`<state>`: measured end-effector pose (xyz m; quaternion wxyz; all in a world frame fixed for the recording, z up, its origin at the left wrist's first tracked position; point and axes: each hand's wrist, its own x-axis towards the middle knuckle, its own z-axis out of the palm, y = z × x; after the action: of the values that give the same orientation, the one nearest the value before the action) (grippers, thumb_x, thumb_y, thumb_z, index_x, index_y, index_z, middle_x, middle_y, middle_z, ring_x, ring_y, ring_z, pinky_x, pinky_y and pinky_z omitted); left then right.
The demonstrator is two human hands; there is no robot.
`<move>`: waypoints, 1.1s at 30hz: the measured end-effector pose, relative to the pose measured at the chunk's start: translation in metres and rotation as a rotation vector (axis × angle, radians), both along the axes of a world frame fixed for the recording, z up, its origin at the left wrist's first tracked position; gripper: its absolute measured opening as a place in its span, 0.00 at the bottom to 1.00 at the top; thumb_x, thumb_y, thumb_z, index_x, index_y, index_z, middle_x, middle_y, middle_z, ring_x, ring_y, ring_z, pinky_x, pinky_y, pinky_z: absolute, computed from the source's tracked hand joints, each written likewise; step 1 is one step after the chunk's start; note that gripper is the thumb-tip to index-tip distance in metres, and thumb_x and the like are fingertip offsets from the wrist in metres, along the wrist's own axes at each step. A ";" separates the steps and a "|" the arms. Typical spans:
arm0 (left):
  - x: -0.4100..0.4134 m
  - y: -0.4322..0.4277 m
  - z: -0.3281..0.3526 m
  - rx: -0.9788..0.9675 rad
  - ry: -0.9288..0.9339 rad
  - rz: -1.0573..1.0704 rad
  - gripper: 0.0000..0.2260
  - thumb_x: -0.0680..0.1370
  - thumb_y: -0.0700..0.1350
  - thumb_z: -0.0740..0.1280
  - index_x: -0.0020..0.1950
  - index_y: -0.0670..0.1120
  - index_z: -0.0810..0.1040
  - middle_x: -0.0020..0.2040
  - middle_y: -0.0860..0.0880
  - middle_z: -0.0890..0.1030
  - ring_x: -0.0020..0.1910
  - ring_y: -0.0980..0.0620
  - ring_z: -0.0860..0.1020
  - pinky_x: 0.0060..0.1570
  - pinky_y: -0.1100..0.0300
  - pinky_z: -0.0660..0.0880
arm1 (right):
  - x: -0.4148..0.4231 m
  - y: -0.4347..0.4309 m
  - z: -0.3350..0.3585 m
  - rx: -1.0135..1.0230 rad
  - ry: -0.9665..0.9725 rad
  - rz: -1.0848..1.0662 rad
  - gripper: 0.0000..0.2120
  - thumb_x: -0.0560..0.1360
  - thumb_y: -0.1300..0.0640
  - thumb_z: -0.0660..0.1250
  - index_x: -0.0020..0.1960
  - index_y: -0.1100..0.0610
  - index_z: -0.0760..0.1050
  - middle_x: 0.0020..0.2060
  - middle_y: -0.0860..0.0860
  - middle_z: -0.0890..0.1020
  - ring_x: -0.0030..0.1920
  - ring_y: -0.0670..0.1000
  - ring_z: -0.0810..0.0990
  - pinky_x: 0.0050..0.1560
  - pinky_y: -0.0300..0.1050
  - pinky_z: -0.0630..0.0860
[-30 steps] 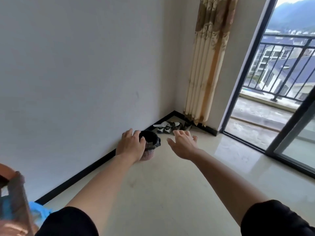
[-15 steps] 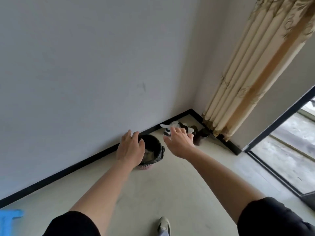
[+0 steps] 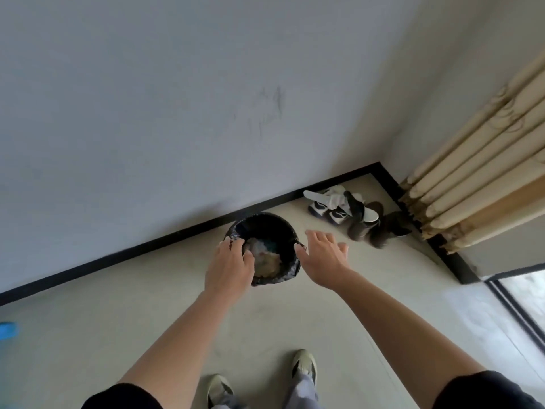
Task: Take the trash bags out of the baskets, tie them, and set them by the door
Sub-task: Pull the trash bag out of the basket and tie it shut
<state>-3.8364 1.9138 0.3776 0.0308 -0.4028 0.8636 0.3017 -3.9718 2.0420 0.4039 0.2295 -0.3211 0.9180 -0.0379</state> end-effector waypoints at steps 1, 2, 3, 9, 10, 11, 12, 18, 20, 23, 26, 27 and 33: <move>-0.005 -0.006 -0.025 -0.005 -0.012 0.011 0.19 0.82 0.48 0.54 0.72 0.44 0.66 0.73 0.44 0.65 0.74 0.47 0.59 0.67 0.53 0.63 | -0.008 -0.006 -0.027 0.005 -0.007 0.013 0.23 0.81 0.45 0.50 0.71 0.57 0.64 0.70 0.54 0.69 0.71 0.56 0.63 0.69 0.58 0.58; -0.009 -0.012 -0.045 -0.008 -0.030 0.026 0.19 0.82 0.48 0.54 0.72 0.44 0.66 0.73 0.44 0.65 0.73 0.47 0.60 0.66 0.52 0.63 | -0.014 -0.010 -0.049 0.011 -0.020 0.020 0.23 0.81 0.45 0.50 0.70 0.57 0.64 0.70 0.54 0.69 0.71 0.56 0.63 0.69 0.58 0.58; -0.013 -0.018 -0.070 -0.004 -0.041 0.049 0.19 0.82 0.48 0.54 0.72 0.45 0.66 0.73 0.44 0.64 0.73 0.47 0.60 0.66 0.52 0.64 | -0.020 -0.015 -0.075 0.013 -0.037 0.024 0.23 0.81 0.45 0.50 0.70 0.57 0.64 0.70 0.54 0.69 0.70 0.56 0.64 0.69 0.59 0.58; -0.032 -0.053 -0.241 -0.027 -0.055 0.146 0.19 0.82 0.48 0.54 0.72 0.45 0.66 0.74 0.43 0.64 0.75 0.45 0.58 0.68 0.48 0.62 | -0.065 -0.049 -0.243 -0.008 -0.008 0.095 0.24 0.81 0.45 0.51 0.73 0.57 0.60 0.72 0.54 0.67 0.72 0.55 0.62 0.71 0.59 0.57; -0.037 -0.058 -0.266 -0.044 -0.058 0.146 0.19 0.82 0.48 0.54 0.73 0.44 0.65 0.75 0.43 0.62 0.75 0.45 0.57 0.69 0.48 0.61 | -0.074 -0.054 -0.267 -0.020 0.011 0.100 0.25 0.81 0.45 0.51 0.74 0.57 0.60 0.72 0.54 0.66 0.72 0.55 0.61 0.71 0.59 0.57; -0.042 -0.064 -0.289 -0.071 -0.057 0.136 0.20 0.82 0.48 0.54 0.73 0.44 0.64 0.76 0.43 0.61 0.76 0.45 0.56 0.71 0.48 0.59 | -0.083 -0.060 -0.290 -0.036 0.032 0.103 0.26 0.81 0.44 0.52 0.74 0.57 0.59 0.72 0.54 0.66 0.73 0.55 0.61 0.71 0.59 0.58; -0.047 -0.070 -0.315 -0.103 -0.051 0.119 0.21 0.82 0.48 0.54 0.74 0.44 0.63 0.77 0.42 0.59 0.77 0.45 0.54 0.72 0.48 0.57 | -0.092 -0.065 -0.315 -0.051 0.062 0.111 0.26 0.81 0.44 0.53 0.74 0.57 0.59 0.72 0.54 0.66 0.73 0.55 0.61 0.70 0.59 0.58; -0.080 -0.106 -0.405 -0.204 0.151 0.214 0.24 0.82 0.48 0.55 0.76 0.42 0.58 0.77 0.43 0.60 0.77 0.46 0.55 0.74 0.50 0.55 | -0.146 -0.100 -0.409 -0.136 0.236 0.128 0.29 0.80 0.41 0.56 0.74 0.57 0.58 0.74 0.53 0.62 0.74 0.55 0.58 0.67 0.58 0.60; -0.089 -0.110 -0.422 -0.166 0.242 0.294 0.24 0.82 0.49 0.56 0.76 0.42 0.58 0.76 0.43 0.62 0.76 0.46 0.57 0.73 0.51 0.56 | -0.160 -0.112 -0.428 -0.166 0.252 0.117 0.31 0.79 0.40 0.56 0.75 0.57 0.56 0.76 0.53 0.60 0.76 0.55 0.55 0.68 0.59 0.59; -0.102 -0.119 -0.436 -0.034 0.345 0.441 0.24 0.82 0.53 0.54 0.76 0.44 0.61 0.72 0.44 0.69 0.71 0.45 0.65 0.67 0.50 0.64 | -0.176 -0.132 -0.448 -0.192 0.273 0.120 0.33 0.79 0.38 0.54 0.76 0.57 0.55 0.76 0.53 0.61 0.76 0.54 0.55 0.69 0.61 0.58; -0.103 -0.124 -0.438 -0.014 0.385 0.491 0.23 0.82 0.55 0.52 0.74 0.45 0.64 0.58 0.47 0.77 0.58 0.48 0.76 0.52 0.55 0.68 | -0.181 -0.145 -0.456 -0.189 0.295 0.139 0.31 0.79 0.36 0.52 0.72 0.57 0.61 0.69 0.54 0.71 0.71 0.55 0.64 0.65 0.60 0.61; -0.101 -0.125 -0.439 -0.024 0.377 0.478 0.23 0.83 0.55 0.52 0.74 0.45 0.64 0.55 0.47 0.78 0.54 0.50 0.77 0.50 0.57 0.67 | -0.182 -0.148 -0.458 -0.185 0.313 0.148 0.29 0.79 0.36 0.52 0.69 0.57 0.64 0.65 0.54 0.74 0.68 0.56 0.68 0.63 0.59 0.62; -0.097 -0.142 -0.461 -0.094 0.299 0.394 0.24 0.82 0.57 0.51 0.69 0.44 0.69 0.51 0.44 0.81 0.53 0.42 0.77 0.46 0.52 0.72 | -0.200 -0.157 -0.464 -0.160 0.476 0.289 0.16 0.83 0.47 0.52 0.60 0.58 0.68 0.50 0.57 0.81 0.53 0.60 0.79 0.45 0.51 0.66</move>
<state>-3.9330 1.7714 -0.0836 -0.1756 -0.5152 0.7764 0.3177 -4.1715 1.8852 -0.0599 -0.0154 -0.4653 0.8850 -0.0005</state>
